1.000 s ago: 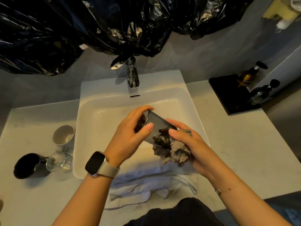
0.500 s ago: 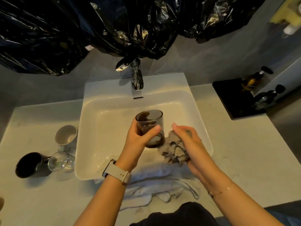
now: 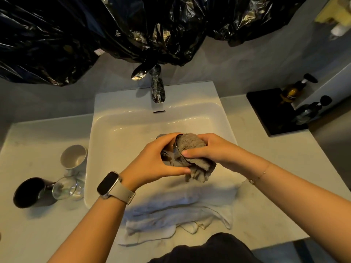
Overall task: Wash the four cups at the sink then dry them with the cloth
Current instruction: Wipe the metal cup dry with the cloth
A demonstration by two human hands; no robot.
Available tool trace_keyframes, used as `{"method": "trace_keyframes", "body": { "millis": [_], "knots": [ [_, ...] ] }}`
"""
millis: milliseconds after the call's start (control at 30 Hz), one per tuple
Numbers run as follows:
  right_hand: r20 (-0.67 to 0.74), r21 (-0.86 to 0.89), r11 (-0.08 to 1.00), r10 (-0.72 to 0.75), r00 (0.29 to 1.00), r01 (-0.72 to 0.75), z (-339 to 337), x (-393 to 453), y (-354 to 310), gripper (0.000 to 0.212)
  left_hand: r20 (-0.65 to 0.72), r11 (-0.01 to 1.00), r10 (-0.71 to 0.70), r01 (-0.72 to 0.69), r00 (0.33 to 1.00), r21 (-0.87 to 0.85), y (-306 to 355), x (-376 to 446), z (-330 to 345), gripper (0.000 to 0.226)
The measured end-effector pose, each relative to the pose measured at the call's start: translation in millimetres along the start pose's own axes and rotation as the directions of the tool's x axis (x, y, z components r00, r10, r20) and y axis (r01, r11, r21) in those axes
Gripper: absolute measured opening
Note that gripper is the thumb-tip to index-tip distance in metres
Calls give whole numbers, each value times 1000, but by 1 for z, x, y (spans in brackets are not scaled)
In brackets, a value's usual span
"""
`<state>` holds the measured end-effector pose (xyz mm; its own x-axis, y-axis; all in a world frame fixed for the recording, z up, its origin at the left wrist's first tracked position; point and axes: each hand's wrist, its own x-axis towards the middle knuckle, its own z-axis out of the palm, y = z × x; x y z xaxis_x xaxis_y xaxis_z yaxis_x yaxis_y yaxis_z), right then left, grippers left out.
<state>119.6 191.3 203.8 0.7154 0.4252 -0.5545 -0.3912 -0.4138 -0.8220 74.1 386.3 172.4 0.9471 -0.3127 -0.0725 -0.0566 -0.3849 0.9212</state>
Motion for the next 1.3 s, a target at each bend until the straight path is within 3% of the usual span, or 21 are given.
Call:
{"method": "trace_keyframes", "body": {
  "millis": [100, 167, 233, 333, 400, 467, 567, 667, 700, 733, 800, 867, 933, 1000, 1100, 1133, 1200, 1267, 1300],
  "knots": [
    [-189, -19, 999, -40, 981, 37, 9, 5, 10, 12, -43, 999, -41, 41, 998, -2, -4, -1, 0, 92],
    [-242, 86, 994, -46, 969, 69, 12, 6, 14, 5, -159, 977, -119, 87, 980, -192, -10, -5, 3, 86],
    [-233, 242, 968, -7, 972, 65, 13, 6, 17, 6, -242, 887, -234, 104, 942, -450, -13, -10, 10, 70],
    [-186, 281, 959, 9, 982, 45, 19, 7, 20, 16, -228, 720, -391, 141, 892, -680, -4, -8, 32, 78],
    [-200, 155, 987, -14, 980, 45, 23, 9, 23, 11, -261, 675, -482, 164, 836, -720, 3, -4, 41, 68],
    [-244, -154, 985, -109, 963, 73, 20, 10, 24, 11, -267, 680, -532, 218, 804, -700, 5, 0, 36, 53],
    [-152, -618, 747, -417, 896, 243, 11, 10, 26, 15, -89, 681, -568, 407, 818, -609, 5, 2, 20, 44],
    [47, -772, 440, -680, 732, 458, 5, 7, 26, 26, 99, 600, -612, 542, 785, -588, 17, 2, 11, 43],
    [57, -773, 408, -718, 693, 486, 4, 7, 28, 28, 131, 607, -607, 564, 784, -560, 20, 3, 7, 44],
    [20, -742, 449, -728, 686, 498, 6, 6, 29, 26, 152, 629, -594, 574, 790, -524, 24, 3, 2, 47],
    [-165, -548, 701, -626, 762, 457, 11, 5, 29, 14, 156, 689, -523, 523, 838, -501, 22, 3, -5, 49],
    [-280, -136, 941, -335, 899, 309, 17, 3, 25, 9, 59, 766, -397, 366, 916, -528, 16, 0, -2, 40],
    [-220, 182, 972, -106, 970, 148, 18, 2, 20, 13, -147, 866, -266, 169, 953, -470, 6, -3, 12, 38],
    [-138, 236, 970, -30, 990, 62, 18, 1, 17, 16, -344, 920, -161, 14, 925, -392, -2, -5, 28, 33],
    [-211, -140, 984, -140, 967, 111, 16, 3, 18, 18, -431, 902, -222, 17, 875, -430, 1, -6, 36, 26],
    [-243, -312, 932, -268, 932, 187, 15, 3, 19, 15, -384, 877, -290, 82, 877, -474, 4, -7, 35, 31],
    [-167, -620, 697, -565, 808, 360, 12, 0, 21, 19, -202, 790, -434, 263, 878, -554, 11, -6, 29, 51],
    [-62, -733, 520, -693, 718, 439, 9, -3, 26, 29, -28, 741, -516, 430, 856, -515, 16, -6, 18, 61],
    [-74, -713, 536, -697, 713, 451, 10, -5, 28, 31, 16, 755, -523, 471, 852, -457, 18, -6, 13, 60]
  ]
}}
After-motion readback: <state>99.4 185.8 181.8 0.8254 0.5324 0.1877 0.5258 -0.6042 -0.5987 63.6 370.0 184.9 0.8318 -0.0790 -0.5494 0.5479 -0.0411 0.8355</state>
